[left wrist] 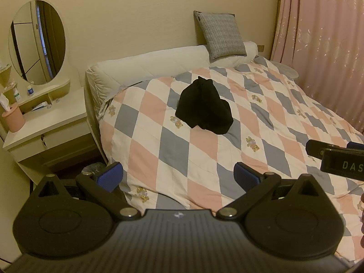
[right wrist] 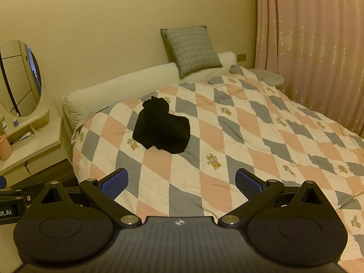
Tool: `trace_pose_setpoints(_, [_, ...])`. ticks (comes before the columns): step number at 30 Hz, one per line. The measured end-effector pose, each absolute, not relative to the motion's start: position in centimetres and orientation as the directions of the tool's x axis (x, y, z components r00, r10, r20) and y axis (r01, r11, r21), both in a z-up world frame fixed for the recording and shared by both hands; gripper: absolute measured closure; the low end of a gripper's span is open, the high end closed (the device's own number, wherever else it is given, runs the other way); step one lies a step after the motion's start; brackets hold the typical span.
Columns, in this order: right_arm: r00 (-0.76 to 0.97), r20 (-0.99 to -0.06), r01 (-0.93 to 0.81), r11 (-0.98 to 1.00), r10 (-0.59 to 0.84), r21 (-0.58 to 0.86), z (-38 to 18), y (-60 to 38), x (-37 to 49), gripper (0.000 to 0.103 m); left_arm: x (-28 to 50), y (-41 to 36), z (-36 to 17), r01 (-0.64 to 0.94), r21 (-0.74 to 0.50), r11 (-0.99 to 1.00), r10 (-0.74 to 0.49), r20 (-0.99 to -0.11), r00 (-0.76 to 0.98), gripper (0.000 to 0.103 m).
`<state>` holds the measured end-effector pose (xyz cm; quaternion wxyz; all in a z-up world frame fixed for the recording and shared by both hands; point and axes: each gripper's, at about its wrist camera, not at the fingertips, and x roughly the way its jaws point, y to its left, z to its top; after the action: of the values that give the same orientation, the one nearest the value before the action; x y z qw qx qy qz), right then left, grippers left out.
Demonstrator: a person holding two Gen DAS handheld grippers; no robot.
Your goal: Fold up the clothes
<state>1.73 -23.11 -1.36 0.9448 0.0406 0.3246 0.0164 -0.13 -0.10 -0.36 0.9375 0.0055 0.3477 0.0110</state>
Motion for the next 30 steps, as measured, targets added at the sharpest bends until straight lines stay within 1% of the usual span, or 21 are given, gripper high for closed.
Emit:
trace_pose_setpoints(15, [0.778, -0.625, -0.011, 0.995, 0.070, 0.098, -2.3, -21.8, 3.1, 0.000, 1.2, 0.7, -1.7, -0.015, -0.019, 1.000, -0.002, -0.702, 0.712, 0.001])
trace_pose_setpoints(30, [0.763, -0.641, 0.005, 0.991, 0.083, 0.134, -3.1, -22.1, 5.2, 0.000, 3.8, 0.0, -1.7, -0.014, 0.060, 0.998, 0.052, -0.696, 0.716, 0.001])
